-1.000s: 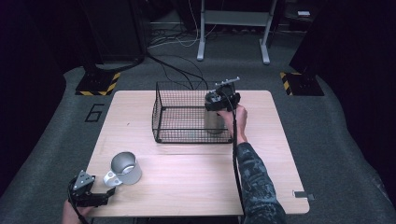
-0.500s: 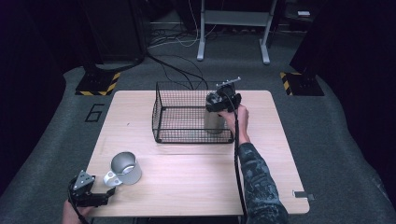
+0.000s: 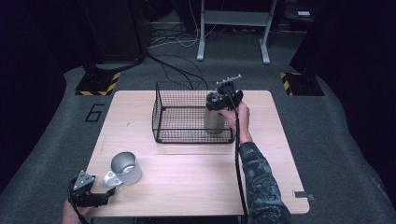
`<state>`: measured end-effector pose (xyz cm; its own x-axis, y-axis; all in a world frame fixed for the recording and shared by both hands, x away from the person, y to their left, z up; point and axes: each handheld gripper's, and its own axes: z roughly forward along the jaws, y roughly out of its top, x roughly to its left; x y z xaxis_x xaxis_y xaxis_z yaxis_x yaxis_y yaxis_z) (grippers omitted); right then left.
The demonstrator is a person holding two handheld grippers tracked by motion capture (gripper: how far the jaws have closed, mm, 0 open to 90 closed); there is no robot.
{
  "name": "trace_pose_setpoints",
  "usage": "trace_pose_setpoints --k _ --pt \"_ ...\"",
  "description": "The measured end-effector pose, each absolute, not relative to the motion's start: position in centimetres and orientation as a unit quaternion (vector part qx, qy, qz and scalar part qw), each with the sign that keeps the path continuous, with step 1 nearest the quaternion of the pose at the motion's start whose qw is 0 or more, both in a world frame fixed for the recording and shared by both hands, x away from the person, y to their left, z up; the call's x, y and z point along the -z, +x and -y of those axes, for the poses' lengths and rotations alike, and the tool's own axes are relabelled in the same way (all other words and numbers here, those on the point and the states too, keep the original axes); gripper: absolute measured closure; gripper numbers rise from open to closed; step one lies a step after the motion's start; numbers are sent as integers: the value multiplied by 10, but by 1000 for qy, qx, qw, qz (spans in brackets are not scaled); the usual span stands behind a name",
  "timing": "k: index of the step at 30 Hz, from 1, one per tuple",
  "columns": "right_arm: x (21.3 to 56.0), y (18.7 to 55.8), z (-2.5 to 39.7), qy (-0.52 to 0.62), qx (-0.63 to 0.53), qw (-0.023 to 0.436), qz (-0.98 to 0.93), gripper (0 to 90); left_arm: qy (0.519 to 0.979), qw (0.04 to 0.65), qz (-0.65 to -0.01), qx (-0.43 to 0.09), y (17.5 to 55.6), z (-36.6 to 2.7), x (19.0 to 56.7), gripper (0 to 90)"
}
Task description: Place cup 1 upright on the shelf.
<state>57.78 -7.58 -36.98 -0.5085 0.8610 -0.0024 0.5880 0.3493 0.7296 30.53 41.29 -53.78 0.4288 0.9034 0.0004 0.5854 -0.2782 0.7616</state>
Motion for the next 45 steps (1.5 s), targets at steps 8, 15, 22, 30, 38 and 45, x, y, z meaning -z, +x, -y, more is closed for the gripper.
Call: trace_pose_setpoints --k 8,15,22,30,38,45 --pt "351 566 76 444 -336 218 -802 0 767 355 -485 -224 305 -413 538 5" --pt "338 554 81 430 -358 212 -801 0 769 353 -485 -222 305 -413 537 4" --pt "326 532 89 413 -369 206 -806 0 769 352 -485 -222 305 -413 537 4" --pt "323 496 95 382 -380 209 -816 0 767 354 -485 -224 305 -413 538 4" --pt "337 465 107 362 -386 207 -823 0 767 355 -486 -224 305 -413 538 4" --pt "359 441 122 367 -404 198 -814 0 768 353 -485 -223 305 -413 538 4"
